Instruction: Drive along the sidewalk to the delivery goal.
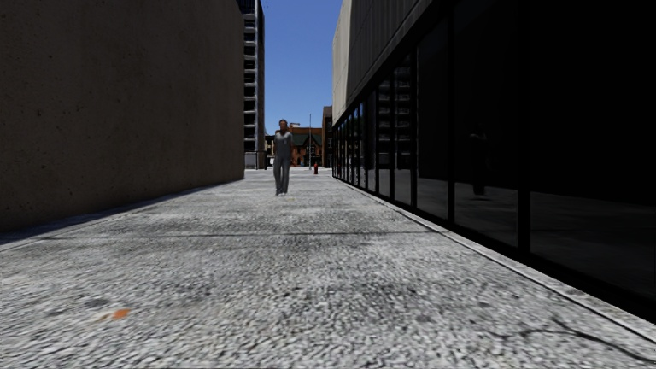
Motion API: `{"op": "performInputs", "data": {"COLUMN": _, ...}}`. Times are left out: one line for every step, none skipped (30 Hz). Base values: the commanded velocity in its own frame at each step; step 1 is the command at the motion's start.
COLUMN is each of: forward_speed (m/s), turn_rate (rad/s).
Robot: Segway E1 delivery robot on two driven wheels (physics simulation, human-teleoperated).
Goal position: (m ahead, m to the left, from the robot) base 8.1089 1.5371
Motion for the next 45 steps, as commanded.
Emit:
{"op": "performInputs", "data": {"forward_speed": 2.00, "turn_rate": 0.00}}
{"op": "performInputs", "data": {"forward_speed": 2.00, "turn_rate": 0.00}}
{"op": "performInputs", "data": {"forward_speed": 2.00, "turn_rate": 0.00}}
{"op": "performInputs", "data": {"forward_speed": 2.00, "turn_rate": 0.00}}
{"op": "performInputs", "data": {"forward_speed": 2.00, "turn_rate": 0.00}}
{"op": "performInputs", "data": {"forward_speed": 2.00, "turn_rate": 0.00}}
{"op": "performInputs", "data": {"forward_speed": 2.00, "turn_rate": 0.00}}
{"op": "performInputs", "data": {"forward_speed": 2.00, "turn_rate": 0.00}}
{"op": "performInputs", "data": {"forward_speed": 2.00, "turn_rate": 0.00}}
{"op": "performInputs", "data": {"forward_speed": 2.00, "turn_rate": 0.00}}
{"op": "performInputs", "data": {"forward_speed": 2.00, "turn_rate": 0.00}}
{"op": "performInputs", "data": {"forward_speed": 2.00, "turn_rate": 0.00}}
{"op": "performInputs", "data": {"forward_speed": 2.00, "turn_rate": 0.00}}
{"op": "performInputs", "data": {"forward_speed": 2.00, "turn_rate": 0.00}}
{"op": "performInputs", "data": {"forward_speed": 2.00, "turn_rate": 0.00}}
{"op": "performInputs", "data": {"forward_speed": 2.00, "turn_rate": 0.00}}
{"op": "performInputs", "data": {"forward_speed": 2.00, "turn_rate": 0.00}}
{"op": "performInputs", "data": {"forward_speed": 2.00, "turn_rate": 0.00}}
{"op": "performInputs", "data": {"forward_speed": 2.00, "turn_rate": 0.00}}
{"op": "performInputs", "data": {"forward_speed": 2.00, "turn_rate": 0.00}}
{"op": "performInputs", "data": {"forward_speed": 2.00, "turn_rate": 0.00}}
{"op": "performInputs", "data": {"forward_speed": 2.00, "turn_rate": 0.00}}
{"op": "performInputs", "data": {"forward_speed": 2.00, "turn_rate": 0.00}}
{"op": "performInputs", "data": {"forward_speed": 2.00, "turn_rate": 0.00}}
{"op": "performInputs", "data": {"forward_speed": 2.00, "turn_rate": 0.00}}
{"op": "performInputs", "data": {"forward_speed": 2.00, "turn_rate": 0.00}}
{"op": "performInputs", "data": {"forward_speed": 2.00, "turn_rate": 0.00}}
{"op": "performInputs", "data": {"forward_speed": 2.00, "turn_rate": 0.00}}
{"op": "performInputs", "data": {"forward_speed": 2.00, "turn_rate": 0.00}}
{"op": "performInputs", "data": {"forward_speed": 2.00, "turn_rate": 0.00}}
{"op": "performInputs", "data": {"forward_speed": 2.00, "turn_rate": 0.00}}
{"op": "performInputs", "data": {"forward_speed": 2.00, "turn_rate": 0.00}}
{"op": "performInputs", "data": {"forward_speed": 2.00, "turn_rate": 0.00}}
{"op": "performInputs", "data": {"forward_speed": 2.00, "turn_rate": 0.00}}
{"op": "performInputs", "data": {"forward_speed": 2.00, "turn_rate": 0.00}}
{"op": "performInputs", "data": {"forward_speed": 2.00, "turn_rate": 0.00}}
{"op": "performInputs", "data": {"forward_speed": 2.00, "turn_rate": 0.00}}
{"op": "performInputs", "data": {"forward_speed": 2.00, "turn_rate": 0.00}}
{"op": "performInputs", "data": {"forward_speed": 2.00, "turn_rate": 0.00}}
{"op": "performInputs", "data": {"forward_speed": 2.00, "turn_rate": 0.00}}
{"op": "performInputs", "data": {"forward_speed": 2.00, "turn_rate": 0.00}}
{"op": "performInputs", "data": {"forward_speed": 2.00, "turn_rate": 0.00}}
{"op": "performInputs", "data": {"forward_speed": 2.00, "turn_rate": 0.00}}
{"op": "performInputs", "data": {"forward_speed": 2.00, "turn_rate": 0.00}}
{"op": "performInputs", "data": {"forward_speed": 2.00, "turn_rate": 0.00}}
